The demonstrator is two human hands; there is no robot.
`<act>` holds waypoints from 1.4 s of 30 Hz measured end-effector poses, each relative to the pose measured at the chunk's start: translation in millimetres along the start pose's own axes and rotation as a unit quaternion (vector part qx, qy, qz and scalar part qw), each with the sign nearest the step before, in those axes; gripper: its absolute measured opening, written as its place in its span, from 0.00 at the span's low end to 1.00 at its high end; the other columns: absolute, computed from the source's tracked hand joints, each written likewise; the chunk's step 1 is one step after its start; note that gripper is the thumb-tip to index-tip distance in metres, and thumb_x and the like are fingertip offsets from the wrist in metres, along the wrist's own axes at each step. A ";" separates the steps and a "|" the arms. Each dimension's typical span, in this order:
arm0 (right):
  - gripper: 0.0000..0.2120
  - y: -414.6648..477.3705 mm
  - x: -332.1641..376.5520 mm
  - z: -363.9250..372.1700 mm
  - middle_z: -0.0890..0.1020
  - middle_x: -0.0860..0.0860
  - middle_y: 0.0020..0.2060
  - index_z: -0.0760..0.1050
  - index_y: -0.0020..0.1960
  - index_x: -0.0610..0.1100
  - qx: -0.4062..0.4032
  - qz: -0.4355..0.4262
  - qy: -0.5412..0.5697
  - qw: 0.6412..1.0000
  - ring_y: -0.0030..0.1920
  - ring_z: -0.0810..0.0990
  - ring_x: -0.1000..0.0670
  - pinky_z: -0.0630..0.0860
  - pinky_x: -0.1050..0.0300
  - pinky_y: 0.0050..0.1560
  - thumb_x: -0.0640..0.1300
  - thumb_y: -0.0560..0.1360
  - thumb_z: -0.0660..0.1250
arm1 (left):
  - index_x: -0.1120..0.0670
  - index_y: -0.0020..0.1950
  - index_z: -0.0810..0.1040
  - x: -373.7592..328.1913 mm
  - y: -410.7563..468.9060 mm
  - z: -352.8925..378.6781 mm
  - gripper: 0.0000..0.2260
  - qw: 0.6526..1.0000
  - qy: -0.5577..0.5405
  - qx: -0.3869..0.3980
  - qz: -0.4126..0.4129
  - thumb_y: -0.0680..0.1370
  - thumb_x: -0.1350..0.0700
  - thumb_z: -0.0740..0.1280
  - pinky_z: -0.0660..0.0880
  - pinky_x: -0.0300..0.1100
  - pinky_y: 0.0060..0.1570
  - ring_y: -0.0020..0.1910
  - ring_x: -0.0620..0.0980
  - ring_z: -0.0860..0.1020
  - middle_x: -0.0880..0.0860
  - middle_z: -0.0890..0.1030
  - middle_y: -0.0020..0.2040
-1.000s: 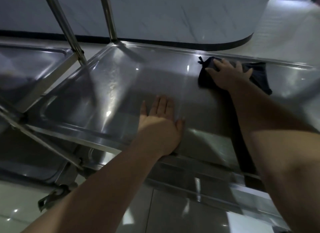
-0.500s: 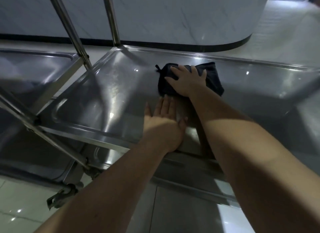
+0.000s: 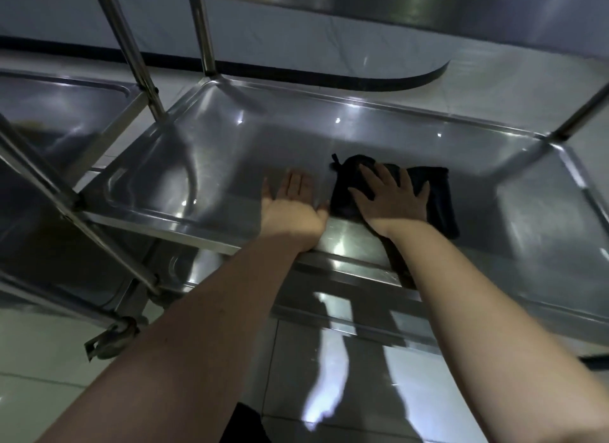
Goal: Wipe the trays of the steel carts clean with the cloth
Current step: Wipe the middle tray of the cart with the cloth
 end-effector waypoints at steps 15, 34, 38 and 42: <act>0.32 -64.2 42.6 10.4 0.50 0.62 0.78 0.47 0.76 0.67 -0.019 -0.079 0.000 0.997 0.79 0.43 0.44 0.37 0.26 0.69 0.72 0.73 0.42 | 0.53 0.80 0.45 33.0 -19.7 2.6 0.30 0.998 0.007 0.005 -0.063 0.82 0.42 0.47 0.38 0.57 0.75 0.79 0.48 0.43 0.49 0.45 0.81; 0.28 -82.8 23.4 -22.4 0.57 0.56 0.78 0.56 0.77 0.60 -0.042 -0.098 0.127 0.986 0.79 0.45 0.49 0.39 0.38 0.75 0.61 0.79 0.57 | 0.54 0.76 0.63 30.9 -31.6 -32.2 0.22 0.990 -0.101 -0.093 -0.012 0.83 0.48 0.54 0.46 0.52 0.76 0.78 0.54 0.54 0.55 0.61 0.77; 0.26 -93.7 -42.1 -23.7 0.54 0.55 0.79 0.56 0.78 0.58 -0.020 -0.006 0.094 0.995 0.79 0.45 0.47 0.41 0.38 0.75 0.59 0.81 0.54 | 0.56 0.71 0.71 -11.5 -46.7 -56.5 0.19 0.984 -0.044 -0.144 0.094 0.82 0.50 0.56 0.54 0.50 0.74 0.72 0.56 0.64 0.56 0.71 0.70; 0.26 -104.7 -64.2 -22.3 0.55 0.51 0.79 0.54 0.79 0.51 -0.041 0.031 0.139 0.989 0.79 0.50 0.47 0.47 0.42 0.76 0.53 0.83 0.52 | 0.55 0.71 0.71 -107.3 -52.3 -50.4 0.20 0.971 -0.091 -0.089 0.201 0.80 0.52 0.59 0.55 0.49 0.72 0.72 0.55 0.64 0.55 0.70 0.72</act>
Point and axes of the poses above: each hand's wrist, its own y-axis towards the middle knuckle, its own z-axis out of the palm, x = y × z, the point moved 9 cm from there along y, towards the middle knuckle
